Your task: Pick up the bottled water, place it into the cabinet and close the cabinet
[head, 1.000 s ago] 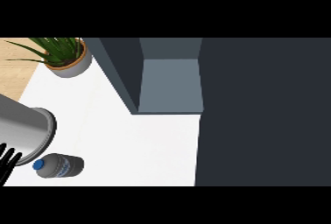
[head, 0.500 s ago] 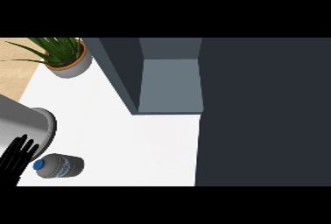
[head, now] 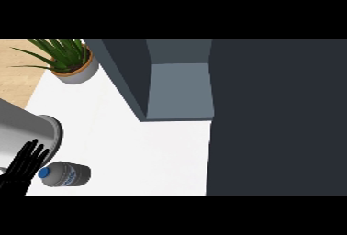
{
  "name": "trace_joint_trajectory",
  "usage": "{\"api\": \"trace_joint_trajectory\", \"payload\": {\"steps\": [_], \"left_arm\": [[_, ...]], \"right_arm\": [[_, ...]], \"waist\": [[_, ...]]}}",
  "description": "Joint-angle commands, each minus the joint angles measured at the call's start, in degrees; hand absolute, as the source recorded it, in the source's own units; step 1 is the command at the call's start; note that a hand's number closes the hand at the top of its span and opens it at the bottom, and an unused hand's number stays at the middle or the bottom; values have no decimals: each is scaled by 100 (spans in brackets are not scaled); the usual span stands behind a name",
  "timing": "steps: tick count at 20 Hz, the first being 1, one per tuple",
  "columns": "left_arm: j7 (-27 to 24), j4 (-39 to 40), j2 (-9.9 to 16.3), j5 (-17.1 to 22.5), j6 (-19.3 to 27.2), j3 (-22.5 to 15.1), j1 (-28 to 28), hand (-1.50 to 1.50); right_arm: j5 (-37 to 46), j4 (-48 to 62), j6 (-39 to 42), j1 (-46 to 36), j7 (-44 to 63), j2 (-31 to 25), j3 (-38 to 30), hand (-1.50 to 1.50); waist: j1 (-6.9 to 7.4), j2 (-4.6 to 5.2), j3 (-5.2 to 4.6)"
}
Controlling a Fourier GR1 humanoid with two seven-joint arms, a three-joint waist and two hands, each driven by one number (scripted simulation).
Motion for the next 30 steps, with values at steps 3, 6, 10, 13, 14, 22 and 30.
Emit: {"api": "trace_joint_trajectory", "payload": {"steps": [3,6,10,13,14,22,30], "left_arm": [[-216,1115,165,-135,22,29,-471,-150],[-183,1058,0,-160,44,-144,-363,-150],[-325,1107,-51,-145,44,-221,-335,-150],[-190,1258,-74,-21,108,-227,-576,-150],[-300,1205,-69,2,-98,-287,-395,-150],[-87,1226,-400,326,-187,-499,-549,-150],[-203,2169,-340,425,-636,-568,-933,-150]], "right_arm": [[4,104,65,51,-134,-57,-171,-150],[181,-110,51,166,-13,-4,210,-150],[173,215,73,-183,-138,18,96,-150],[-7,41,-19,-208,91,3,24,-150],[123,147,-30,-203,24,15,32,-150],[167,408,54,-306,-47,48,175,-150],[11,418,6,-367,12,25,5,-150]], "waist": [[-101,97,-162],[-120,94,-165],[-80,103,-162],[-143,125,-170],[-121,117,-170],[-210,134,-173],[-102,113,-170]]}}
